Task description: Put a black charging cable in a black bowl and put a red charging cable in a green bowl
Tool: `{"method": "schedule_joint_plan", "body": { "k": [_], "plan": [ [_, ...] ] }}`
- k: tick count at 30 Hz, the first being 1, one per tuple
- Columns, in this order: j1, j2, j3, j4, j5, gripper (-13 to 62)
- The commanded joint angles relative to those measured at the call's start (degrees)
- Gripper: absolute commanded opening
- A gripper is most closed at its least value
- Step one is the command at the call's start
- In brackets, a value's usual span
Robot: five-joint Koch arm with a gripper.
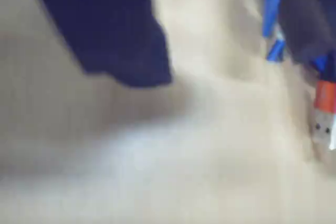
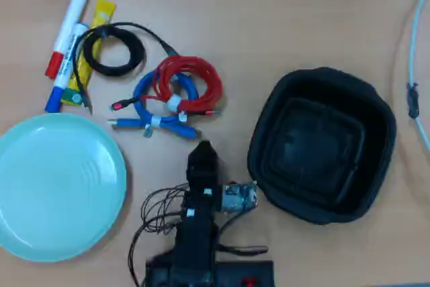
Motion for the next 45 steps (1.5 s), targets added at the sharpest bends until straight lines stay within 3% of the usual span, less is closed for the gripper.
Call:
{"method": "schedule_joint_plan", "body": {
  "k": [1,7,15,21,31,38,45],
  "plan": [
    [-25.84,-16.26,-58.01,61.96,4.22,-5.8],
    [-24.52,-16.35,-58.18,61.96,15.82,-5.6],
    [-25.49,-16.26,-60.38,61.88,15.38,-5.5],
    [-37.71,-17.4,-69.96,63.02,11.51,-5.6],
    [-41.48,-36.21,-90.62,69.08,0.7,-4.5],
    [-41.75,-46.14,-108.28,71.19,1.32,9.1],
    [-41.57,-53.0,-119.62,71.46,1.49,33.3]
  ]
}}
